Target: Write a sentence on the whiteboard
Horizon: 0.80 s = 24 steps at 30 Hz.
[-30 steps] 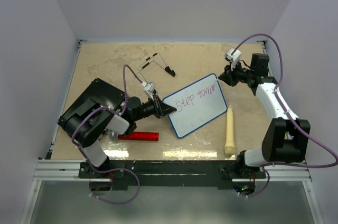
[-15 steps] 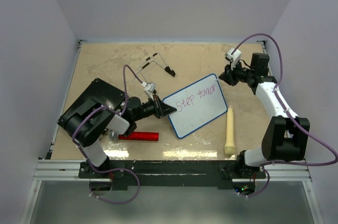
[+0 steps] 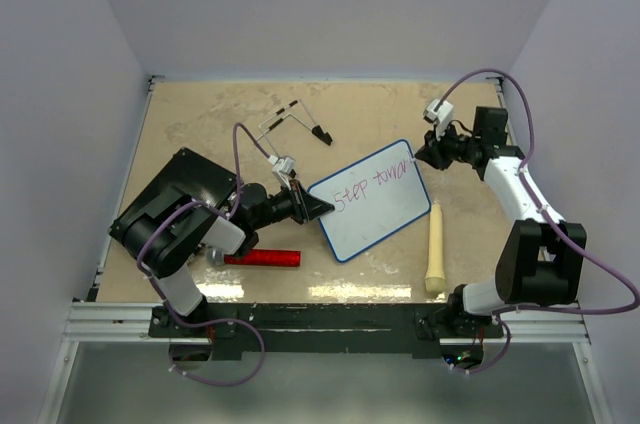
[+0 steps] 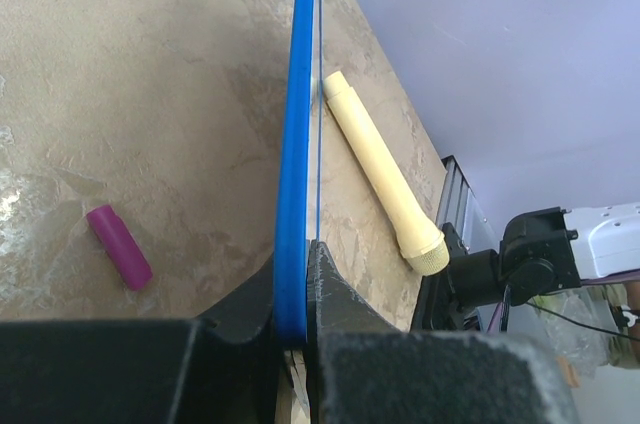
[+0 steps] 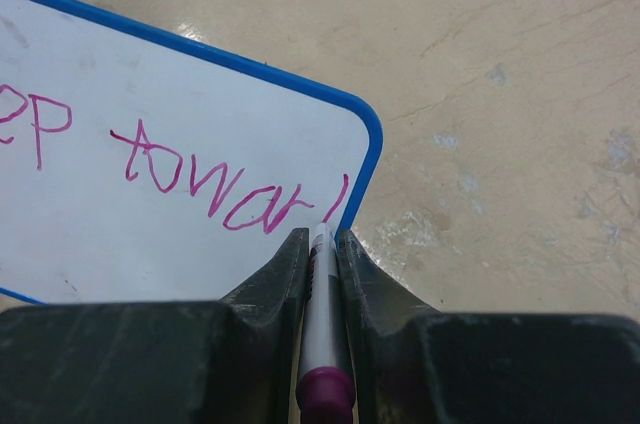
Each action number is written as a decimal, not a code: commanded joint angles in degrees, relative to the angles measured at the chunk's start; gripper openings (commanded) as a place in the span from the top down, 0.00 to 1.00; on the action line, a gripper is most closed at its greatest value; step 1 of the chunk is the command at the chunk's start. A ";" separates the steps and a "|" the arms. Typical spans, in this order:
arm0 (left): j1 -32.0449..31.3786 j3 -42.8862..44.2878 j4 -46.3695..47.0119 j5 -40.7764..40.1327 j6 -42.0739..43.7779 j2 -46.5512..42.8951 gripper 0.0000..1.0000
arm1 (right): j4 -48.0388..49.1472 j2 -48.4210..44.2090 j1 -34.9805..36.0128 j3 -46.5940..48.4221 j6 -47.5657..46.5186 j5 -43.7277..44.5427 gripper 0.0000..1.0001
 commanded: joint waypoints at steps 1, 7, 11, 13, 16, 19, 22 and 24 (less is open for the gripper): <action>-0.31 0.56 3.78 1.04 3.33 -0.08 1.00 | -1.98 -1.22 -0.10 -1.16 -2.13 1.52 1.00; -0.31 0.55 3.78 1.04 3.42 -0.17 1.00 | -2.42 -1.04 -0.19 -1.34 -2.31 1.79 1.00; -0.22 0.47 3.78 1.12 3.33 -0.17 1.00 | -0.50 -1.66 -0.19 -1.08 -1.08 0.82 1.00; -0.22 0.64 3.87 1.21 3.33 -0.08 1.00 | 0.30 -1.66 -0.19 -0.90 -0.12 0.56 1.00; -0.22 0.56 3.87 1.13 3.24 -0.08 1.00 | 1.27 -1.40 -0.19 -0.11 0.68 0.03 1.00; -0.31 0.64 3.87 1.21 3.33 0.00 1.00 | 2.32 -1.31 -0.19 0.42 1.73 -0.24 1.00; -0.22 0.64 4.04 1.13 3.15 0.18 1.00 | 3.73 -1.31 -0.19 0.59 3.13 -0.50 1.00; -0.31 0.73 4.05 1.21 3.15 0.27 1.00 | 4.69 -1.22 -0.19 0.59 3.92 -0.68 1.00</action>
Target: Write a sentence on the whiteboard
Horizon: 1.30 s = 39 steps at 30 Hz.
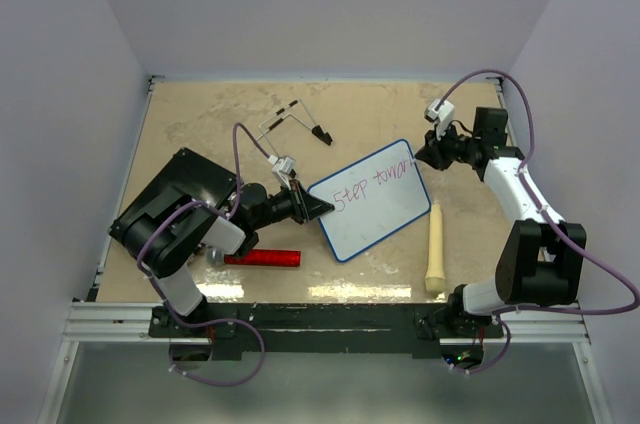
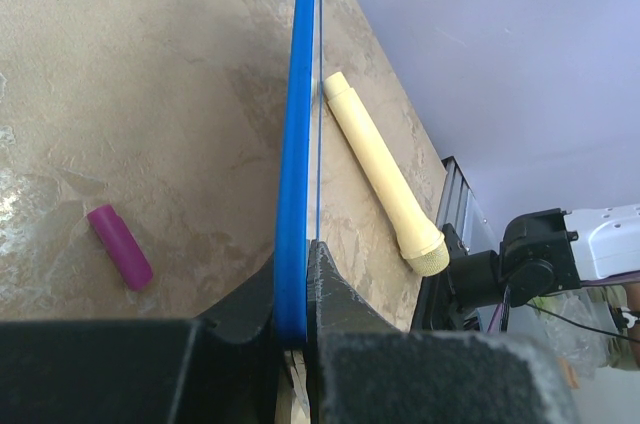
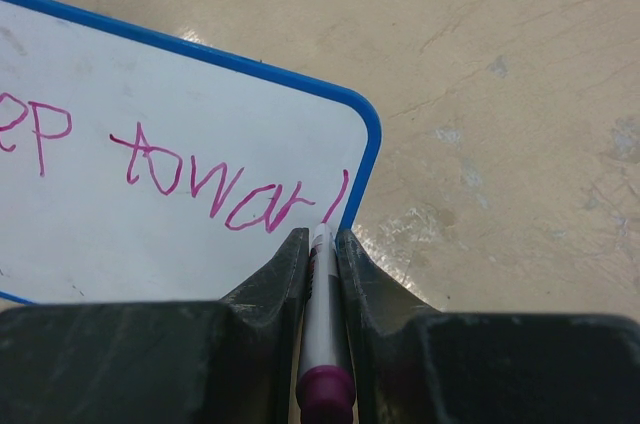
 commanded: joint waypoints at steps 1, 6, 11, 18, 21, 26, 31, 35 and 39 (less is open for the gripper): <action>-0.31 0.82 4.07 1.37 3.48 0.31 1.00 | 4.78 -0.85 -0.14 1.34 2.49 -1.29 1.00; -0.31 0.82 4.07 1.37 3.48 0.31 1.00 | 4.43 0.38 -0.06 2.13 3.10 -2.78 1.00; -0.22 0.73 4.16 1.37 3.39 0.40 1.00 | 2.50 1.26 -0.06 1.87 1.70 -4.45 1.00; -0.22 0.82 4.16 1.37 3.39 0.31 1.00 | -1.28 1.09 -0.06 1.60 -1.55 -4.37 1.00; -0.31 0.91 4.16 1.45 3.48 0.40 1.00 | -2.68 1.18 -0.06 1.34 -2.78 -4.01 1.00; -0.22 0.82 4.07 1.37 3.39 0.31 1.00 | -3.92 0.83 -0.14 0.63 -3.75 -2.79 1.00; -0.22 0.82 3.98 1.37 3.48 0.14 1.00 | -2.69 0.03 -0.23 0.55 -2.79 -0.32 1.00; -0.22 0.82 3.89 1.37 3.48 0.14 1.00 | -1.81 -0.32 -0.49 0.90 -2.08 0.38 1.00; -0.22 0.91 3.89 1.37 3.48 0.14 1.00 | -0.93 -0.41 -0.58 1.51 -1.64 1.26 1.00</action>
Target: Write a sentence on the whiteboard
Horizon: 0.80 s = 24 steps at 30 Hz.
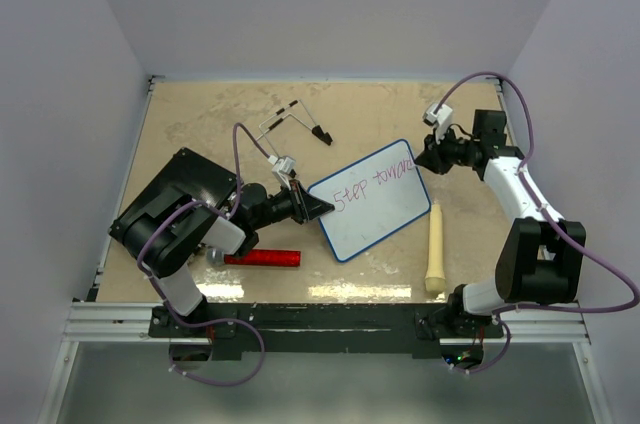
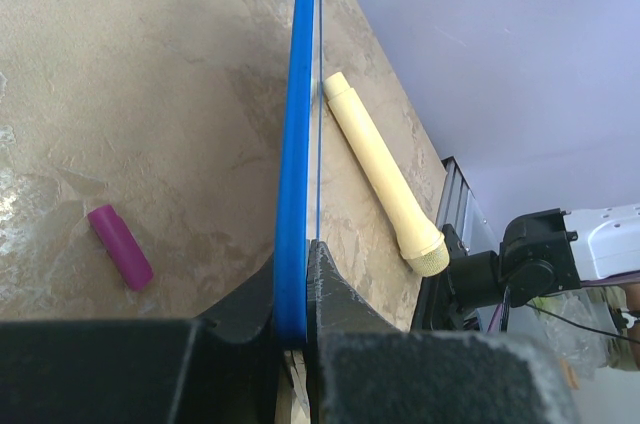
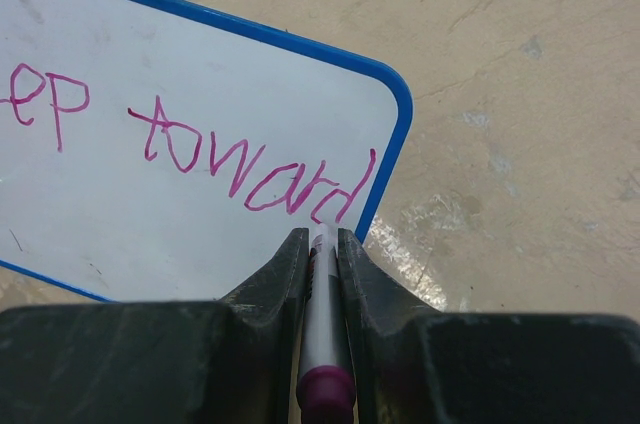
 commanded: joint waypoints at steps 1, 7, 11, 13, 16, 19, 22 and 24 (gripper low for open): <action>-0.22 0.99 3.78 1.39 3.53 0.03 1.00 | 2.33 -0.91 -0.47 1.51 0.21 2.55 1.00; -0.13 0.91 3.87 1.48 3.53 0.29 1.00 | 3.30 -0.73 -0.56 2.57 1.09 1.59 1.00; -0.22 0.99 3.96 1.48 3.61 0.29 1.00 | 4.35 -0.47 -0.56 3.44 2.06 0.71 1.00; -0.22 0.91 3.87 1.48 3.53 0.29 1.00 | 4.70 -0.21 -0.56 3.88 2.58 0.53 1.00; -0.22 0.91 3.87 1.56 3.53 0.20 1.00 | 4.53 0.32 -0.56 4.06 2.50 0.35 1.00; -0.22 0.82 3.87 1.39 3.61 -0.06 1.00 | 3.47 0.59 -0.56 3.62 1.54 0.35 1.00; -0.22 0.82 3.87 1.39 3.70 0.03 1.00 | 2.60 0.24 -0.65 2.48 0.39 0.70 1.00; -0.13 0.82 3.96 1.39 3.61 0.11 1.00 | 1.55 0.06 -0.56 1.60 -0.66 0.79 1.00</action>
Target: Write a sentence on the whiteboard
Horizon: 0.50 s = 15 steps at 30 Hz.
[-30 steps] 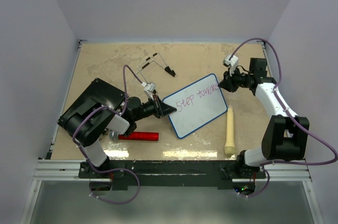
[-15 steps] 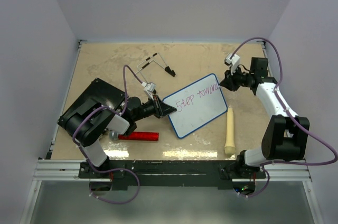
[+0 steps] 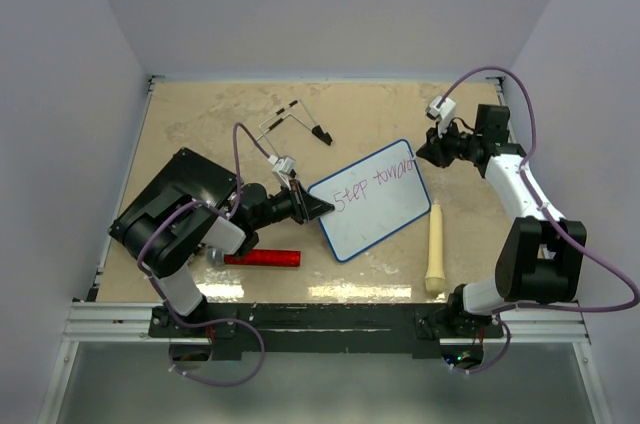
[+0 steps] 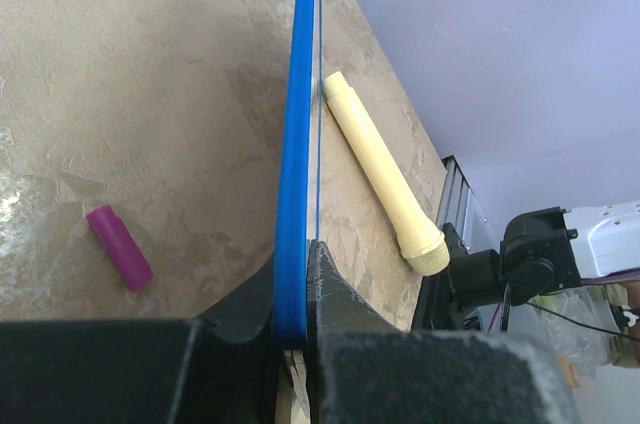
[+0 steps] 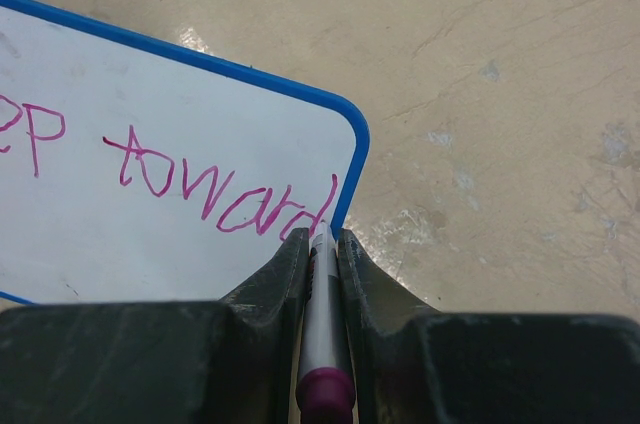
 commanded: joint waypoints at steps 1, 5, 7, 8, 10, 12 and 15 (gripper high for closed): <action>-0.22 0.82 3.83 1.30 3.44 0.03 1.00 | -1.28 -0.49 -0.10 -0.28 -2.30 0.16 1.00; -0.22 0.64 3.92 1.21 3.35 0.03 1.00 | -2.25 -0.84 -0.28 -1.77 -3.36 0.60 1.00; -0.22 0.55 3.92 1.21 3.35 -0.23 1.00 | -3.04 -0.75 -0.54 -1.86 -3.88 0.86 1.00; -0.22 0.38 3.92 1.13 3.35 -0.15 1.00 | -3.30 -0.75 -0.63 -1.86 -3.89 0.95 1.00; -0.22 0.38 3.92 1.13 3.35 -0.32 1.00 | -3.65 -0.75 -0.89 -1.77 -4.15 1.65 1.00; -0.22 0.38 4.00 1.04 3.35 -0.32 1.00 | -3.92 -0.93 -1.24 -1.69 -4.24 2.09 1.00; -0.13 0.29 4.00 1.04 3.35 -0.24 1.00 | -4.09 -1.37 -1.33 -1.51 -4.50 2.36 1.00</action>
